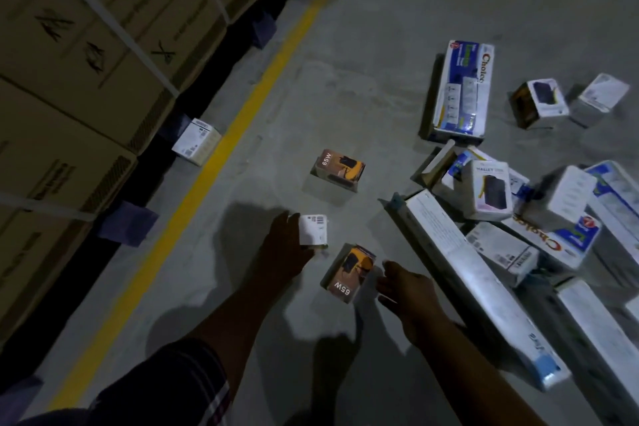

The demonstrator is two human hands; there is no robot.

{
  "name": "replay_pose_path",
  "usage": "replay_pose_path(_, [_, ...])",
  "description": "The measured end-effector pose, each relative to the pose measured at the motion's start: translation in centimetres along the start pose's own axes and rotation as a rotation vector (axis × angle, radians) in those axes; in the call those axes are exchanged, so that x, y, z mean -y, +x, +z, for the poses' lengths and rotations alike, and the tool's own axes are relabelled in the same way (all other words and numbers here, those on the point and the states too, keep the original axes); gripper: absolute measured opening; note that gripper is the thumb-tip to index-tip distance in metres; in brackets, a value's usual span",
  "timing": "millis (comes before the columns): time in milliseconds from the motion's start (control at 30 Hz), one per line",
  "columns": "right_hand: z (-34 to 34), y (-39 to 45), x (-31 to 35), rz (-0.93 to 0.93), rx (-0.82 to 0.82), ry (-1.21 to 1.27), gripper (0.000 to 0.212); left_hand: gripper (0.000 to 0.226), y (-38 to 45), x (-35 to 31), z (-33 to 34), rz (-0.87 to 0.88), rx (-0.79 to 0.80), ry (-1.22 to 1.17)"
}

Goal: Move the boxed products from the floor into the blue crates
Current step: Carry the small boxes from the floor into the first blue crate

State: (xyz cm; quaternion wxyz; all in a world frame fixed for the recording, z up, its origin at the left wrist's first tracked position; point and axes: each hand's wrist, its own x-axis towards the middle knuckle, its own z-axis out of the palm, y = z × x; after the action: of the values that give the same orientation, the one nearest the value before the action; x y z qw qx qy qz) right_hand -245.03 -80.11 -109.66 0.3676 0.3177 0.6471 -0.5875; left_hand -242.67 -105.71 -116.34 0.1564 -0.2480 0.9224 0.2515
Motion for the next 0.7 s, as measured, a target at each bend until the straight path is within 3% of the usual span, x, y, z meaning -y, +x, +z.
replay_pose_path(100, [0.0, 2.9, -1.9, 0.022, -0.048, 0.003, 0.018, 0.100, 1.3, -1.0, 0.8, 0.090, 0.059, 0.268])
replay_pose_path(300, [1.1, 6.2, -3.1, -0.042, -0.065, -0.191, 0.029, 0.099, 3.0, 1.0, 2.3, 0.103, -0.140, 0.386])
replay_pose_path(467, [4.0, 6.0, -3.8, -0.070, -0.050, -0.296, 0.039, 0.094, 0.2, -1.6, -0.2, -0.128, -0.297, 0.176])
replay_pose_path(600, [6.7, 6.0, -5.3, -0.044, 0.017, -0.511, 0.051, 0.080, -0.6, -1.9, -0.6, -0.224, -0.260, 0.154])
replay_pose_path(700, [7.2, 6.0, -5.9, -0.035, -0.031, -0.494, 0.056, 0.078, -0.6, -1.6, -0.5, -0.283, -0.229, 0.054])
